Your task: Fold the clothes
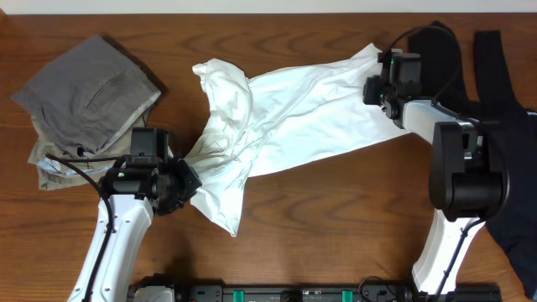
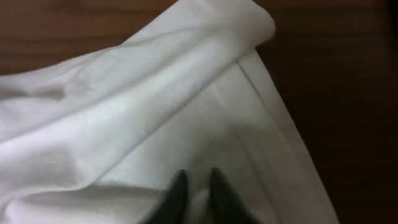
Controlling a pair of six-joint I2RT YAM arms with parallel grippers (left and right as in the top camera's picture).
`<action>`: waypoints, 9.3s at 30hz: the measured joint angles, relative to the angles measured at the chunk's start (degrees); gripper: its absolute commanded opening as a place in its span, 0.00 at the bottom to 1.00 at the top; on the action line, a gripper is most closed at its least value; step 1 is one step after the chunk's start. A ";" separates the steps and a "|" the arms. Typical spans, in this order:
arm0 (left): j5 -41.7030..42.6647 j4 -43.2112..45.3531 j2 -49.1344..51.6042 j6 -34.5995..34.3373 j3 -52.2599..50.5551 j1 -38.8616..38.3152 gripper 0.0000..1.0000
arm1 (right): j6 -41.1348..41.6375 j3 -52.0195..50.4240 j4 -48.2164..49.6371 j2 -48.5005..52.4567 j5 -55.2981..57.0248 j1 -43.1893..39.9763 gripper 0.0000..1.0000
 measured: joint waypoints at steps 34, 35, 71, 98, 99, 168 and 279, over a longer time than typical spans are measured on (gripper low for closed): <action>7.52 -3.50 -10.19 6.84 40.54 3.63 0.06 | -8.50 0.20 -33.62 -69.07 16.48 -2.23 0.01; 7.50 -3.56 -11.08 6.86 42.99 4.00 0.06 | -8.90 0.37 -33.57 -70.82 17.22 -2.51 0.01; 19.50 16.11 31.21 11.15 63.52 4.98 0.06 | -6.84 16.17 -23.87 -36.22 21.55 -4.13 0.01; 21.90 -35.08 33.53 36.59 42.23 5.22 0.06 | -7.19 8.68 -74.73 -33.62 16.96 -4.15 0.02; 21.88 -34.82 33.53 36.63 39.89 5.22 0.06 | -7.17 7.72 -75.10 -33.62 16.96 -4.15 0.02; 3.15 1.16 24.90 17.88 26.34 4.92 0.06 | -1.90 1.25 -56.98 -26.45 12.46 -8.57 0.01; 4.96 -7.08 24.96 17.92 17.88 4.94 0.51 | -2.32 -3.76 -47.47 -17.38 8.81 -8.61 0.50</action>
